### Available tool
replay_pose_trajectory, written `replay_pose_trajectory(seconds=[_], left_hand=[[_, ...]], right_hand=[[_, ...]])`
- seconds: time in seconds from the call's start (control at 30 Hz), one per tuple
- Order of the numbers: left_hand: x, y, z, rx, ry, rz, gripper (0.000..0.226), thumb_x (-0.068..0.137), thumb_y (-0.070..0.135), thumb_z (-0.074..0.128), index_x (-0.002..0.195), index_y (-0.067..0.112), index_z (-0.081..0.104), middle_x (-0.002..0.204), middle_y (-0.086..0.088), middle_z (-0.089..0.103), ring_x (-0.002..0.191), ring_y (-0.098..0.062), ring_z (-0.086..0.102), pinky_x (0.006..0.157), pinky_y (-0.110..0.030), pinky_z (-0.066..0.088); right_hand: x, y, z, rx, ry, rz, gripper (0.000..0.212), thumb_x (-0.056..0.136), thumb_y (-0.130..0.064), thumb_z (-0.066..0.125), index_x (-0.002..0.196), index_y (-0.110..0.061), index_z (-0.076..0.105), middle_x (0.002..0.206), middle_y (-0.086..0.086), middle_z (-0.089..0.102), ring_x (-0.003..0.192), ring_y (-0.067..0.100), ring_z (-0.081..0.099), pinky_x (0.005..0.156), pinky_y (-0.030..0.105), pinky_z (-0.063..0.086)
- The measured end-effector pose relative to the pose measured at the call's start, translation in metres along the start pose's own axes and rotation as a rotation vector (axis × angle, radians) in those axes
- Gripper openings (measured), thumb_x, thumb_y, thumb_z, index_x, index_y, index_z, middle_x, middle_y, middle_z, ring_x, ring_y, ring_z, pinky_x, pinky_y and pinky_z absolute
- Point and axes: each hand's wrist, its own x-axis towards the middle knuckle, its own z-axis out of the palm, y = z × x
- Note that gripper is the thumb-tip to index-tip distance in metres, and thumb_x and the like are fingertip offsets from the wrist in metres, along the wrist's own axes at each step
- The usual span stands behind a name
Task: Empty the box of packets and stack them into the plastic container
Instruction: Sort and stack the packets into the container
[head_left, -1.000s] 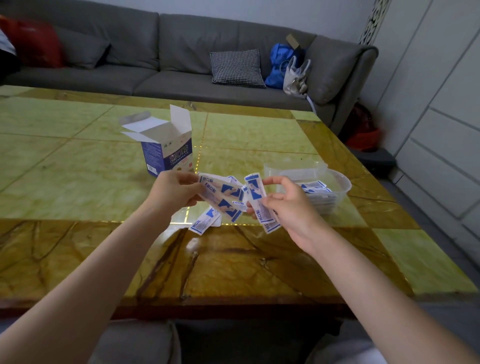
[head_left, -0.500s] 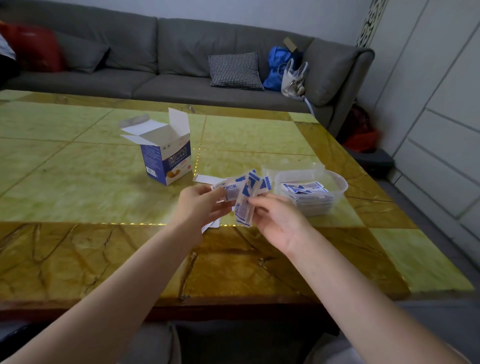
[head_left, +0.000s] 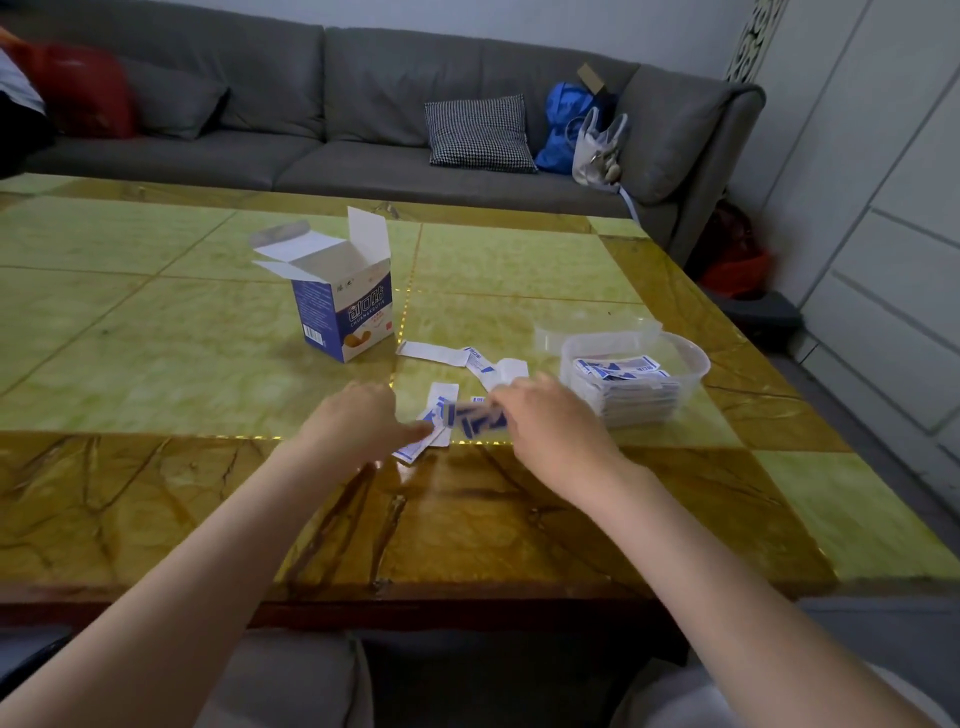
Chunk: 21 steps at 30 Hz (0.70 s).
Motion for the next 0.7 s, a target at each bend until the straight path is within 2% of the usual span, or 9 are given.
replay_pose_trajectory(seconds=[0.1,0.17,0.27,0.33,0.4,0.47,0.57,0.63,0.7], left_hand=[[0.003,0.008,0.013,0.068,0.047,0.032,0.054,0.085,0.051,0.052,0.114,0.006,0.052,0.116,-0.011,0.053,0.109,-0.026,0.051,0.086,-0.032,0.044],[0.005,0.012,0.016,0.051,0.076,0.045,0.051,0.085,0.044,0.057,0.119,0.007,0.049,0.12,-0.011,0.052,0.111,-0.025,0.051,0.088,-0.032,0.044],[0.008,0.018,0.012,-0.054,0.033,0.045,0.037,0.084,0.033,0.062,0.109,0.007,0.055,0.112,-0.008,0.06,0.097,-0.021,0.056,0.075,-0.028,0.045],[0.006,0.019,0.007,-0.176,0.009,0.027,0.028,0.084,0.027,0.063,0.102,0.006,0.06,0.102,-0.007,0.064,0.084,-0.019,0.056,0.068,-0.026,0.044],[0.006,0.015,0.002,-0.347,0.044,0.037,0.015,0.084,0.022,0.063,0.089,0.008,0.063,0.089,-0.007,0.065,0.074,-0.017,0.057,0.062,-0.023,0.045],[0.005,0.013,-0.001,-0.612,0.08,0.068,0.012,0.082,0.018,0.066,0.075,0.011,0.059,0.077,-0.005,0.063,0.063,-0.014,0.057,0.058,-0.021,0.047],[-0.002,0.021,-0.002,-0.886,-0.006,0.165,0.009,0.077,0.012,0.07,0.075,0.009,0.062,0.073,-0.004,0.064,0.064,-0.014,0.059,0.066,-0.027,0.053],[-0.006,0.027,-0.001,-0.819,-0.037,0.264,0.01,0.075,0.007,0.07,0.082,0.014,0.067,0.075,0.0,0.066,0.069,-0.013,0.061,0.074,-0.03,0.052],[-0.007,0.029,0.001,-0.77,-0.068,0.316,0.02,0.074,0.007,0.072,0.087,0.021,0.066,0.083,0.002,0.067,0.077,-0.011,0.063,0.08,-0.031,0.052]], right_hand=[[-0.007,0.001,0.023,0.003,-0.091,-0.059,0.032,0.092,0.001,0.04,0.117,-0.012,0.054,0.11,0.004,0.054,0.107,0.022,0.048,0.074,0.029,0.039],[-0.007,0.004,0.027,0.075,-0.082,-0.049,0.032,0.093,-0.002,0.042,0.12,-0.012,0.054,0.111,0.004,0.053,0.106,0.021,0.049,0.081,0.03,0.044],[-0.006,0.006,0.026,0.268,-0.013,0.057,0.027,0.093,-0.004,0.045,0.115,-0.01,0.058,0.109,0.005,0.059,0.102,0.021,0.055,0.084,0.033,0.048],[-0.004,0.005,0.021,0.446,0.06,0.208,0.019,0.091,-0.005,0.049,0.106,-0.009,0.06,0.1,0.004,0.064,0.095,0.021,0.06,0.077,0.025,0.049],[-0.003,0.003,0.013,0.742,0.062,0.417,0.013,0.091,-0.009,0.052,0.101,-0.008,0.06,0.094,0.004,0.064,0.091,0.021,0.062,0.075,0.025,0.048],[-0.003,0.002,0.006,1.169,-0.038,0.584,0.012,0.093,-0.009,0.052,0.102,-0.008,0.059,0.096,0.007,0.065,0.091,0.022,0.062,0.081,0.034,0.05],[-0.006,0.0,-0.003,1.672,-0.231,0.657,0.012,0.093,-0.002,0.048,0.097,-0.007,0.058,0.09,0.008,0.064,0.082,0.02,0.061,0.07,0.032,0.053],[-0.007,-0.002,-0.004,1.66,-0.226,0.661,0.012,0.093,-0.003,0.049,0.098,-0.007,0.059,0.093,0.009,0.065,0.087,0.023,0.062,0.073,0.035,0.054],[-0.006,-0.003,-0.005,1.363,-0.099,0.631,0.011,0.092,-0.007,0.052,0.1,-0.008,0.06,0.098,0.009,0.067,0.093,0.023,0.062,0.08,0.036,0.052]])
